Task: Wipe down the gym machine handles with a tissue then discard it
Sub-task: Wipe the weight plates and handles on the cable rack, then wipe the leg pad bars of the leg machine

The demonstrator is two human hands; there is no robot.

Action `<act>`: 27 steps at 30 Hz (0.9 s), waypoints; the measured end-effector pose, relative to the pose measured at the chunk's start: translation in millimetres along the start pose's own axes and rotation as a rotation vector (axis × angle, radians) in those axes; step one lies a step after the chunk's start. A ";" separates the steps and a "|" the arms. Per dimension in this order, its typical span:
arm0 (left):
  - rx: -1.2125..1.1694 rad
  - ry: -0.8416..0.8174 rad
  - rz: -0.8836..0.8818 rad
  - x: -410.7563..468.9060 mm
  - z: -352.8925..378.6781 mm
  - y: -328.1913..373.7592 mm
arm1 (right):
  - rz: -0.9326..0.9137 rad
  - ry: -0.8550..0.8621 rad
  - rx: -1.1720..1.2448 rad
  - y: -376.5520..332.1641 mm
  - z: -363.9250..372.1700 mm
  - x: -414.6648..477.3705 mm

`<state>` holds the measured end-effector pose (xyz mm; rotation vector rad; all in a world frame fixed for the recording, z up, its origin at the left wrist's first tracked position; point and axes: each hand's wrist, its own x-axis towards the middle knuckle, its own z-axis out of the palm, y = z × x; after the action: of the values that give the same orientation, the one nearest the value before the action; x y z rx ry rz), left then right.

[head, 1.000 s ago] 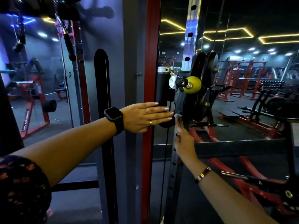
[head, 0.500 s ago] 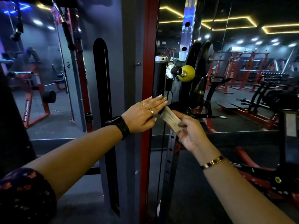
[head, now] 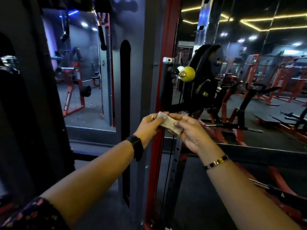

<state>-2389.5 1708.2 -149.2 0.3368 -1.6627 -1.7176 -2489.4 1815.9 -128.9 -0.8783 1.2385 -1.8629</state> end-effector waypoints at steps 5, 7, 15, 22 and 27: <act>-0.246 0.177 -0.105 -45.0 2.0 -10.8 | 0.118 -0.019 0.075 20.4 2.8 -17.3; -0.311 0.273 -0.114 -66.3 0.1 -13.4 | 0.189 -0.023 0.178 29.6 8.1 -26.4; -0.601 0.689 -0.122 -170.7 -25.9 -4.2 | 0.503 -0.173 0.329 70.9 61.9 -66.7; -0.751 0.967 0.024 -277.7 -52.4 20.1 | 0.691 -0.459 0.307 93.3 141.3 -126.4; -0.753 1.117 0.162 -358.3 -72.6 42.9 | 0.776 -0.643 0.280 102.5 203.6 -177.5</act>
<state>-2075.2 1885.9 -220.4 0.6069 -0.2119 -1.4406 -2208.5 1846.8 -189.0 -0.6299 0.7268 -0.9795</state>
